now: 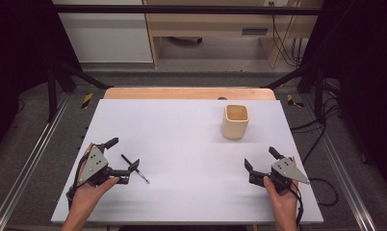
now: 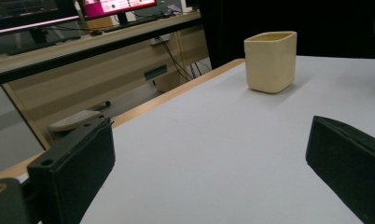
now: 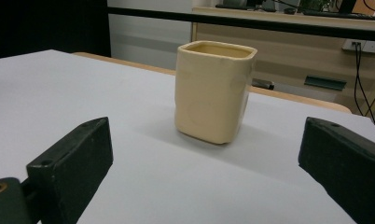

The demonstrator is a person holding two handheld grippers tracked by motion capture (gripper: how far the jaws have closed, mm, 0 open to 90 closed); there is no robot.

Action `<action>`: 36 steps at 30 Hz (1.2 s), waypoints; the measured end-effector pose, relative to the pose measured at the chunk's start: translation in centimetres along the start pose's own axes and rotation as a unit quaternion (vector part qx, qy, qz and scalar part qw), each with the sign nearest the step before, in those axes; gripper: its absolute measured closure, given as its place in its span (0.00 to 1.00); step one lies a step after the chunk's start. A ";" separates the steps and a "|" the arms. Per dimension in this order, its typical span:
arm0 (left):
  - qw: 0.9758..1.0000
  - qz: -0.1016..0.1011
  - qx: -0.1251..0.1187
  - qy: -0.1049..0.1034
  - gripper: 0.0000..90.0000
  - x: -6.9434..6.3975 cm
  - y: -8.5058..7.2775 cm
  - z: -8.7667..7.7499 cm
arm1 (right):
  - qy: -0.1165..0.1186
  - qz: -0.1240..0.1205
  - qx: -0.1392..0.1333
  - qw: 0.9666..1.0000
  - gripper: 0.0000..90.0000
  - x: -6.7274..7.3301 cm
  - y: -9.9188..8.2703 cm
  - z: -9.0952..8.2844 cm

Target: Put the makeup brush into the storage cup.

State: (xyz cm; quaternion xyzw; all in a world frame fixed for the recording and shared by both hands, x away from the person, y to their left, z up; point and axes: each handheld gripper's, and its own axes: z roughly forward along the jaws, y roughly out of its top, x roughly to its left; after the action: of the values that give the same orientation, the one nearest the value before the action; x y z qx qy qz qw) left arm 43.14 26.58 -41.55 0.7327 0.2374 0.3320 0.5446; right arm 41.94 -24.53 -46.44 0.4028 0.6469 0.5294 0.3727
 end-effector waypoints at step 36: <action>0.947 0.203 0.181 -0.172 0.03 0.9 3.8 4.5 | -0.010 -0.001 -0.001 1.000 0.04 -0.4 -0.1 -0.1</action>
State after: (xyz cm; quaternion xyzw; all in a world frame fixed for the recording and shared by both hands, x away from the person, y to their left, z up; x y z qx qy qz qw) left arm 47.00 23.22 -38.56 0.8975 0.0423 0.2557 0.3568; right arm 41.96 -24.92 -46.46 0.4065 0.6433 0.5258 0.3801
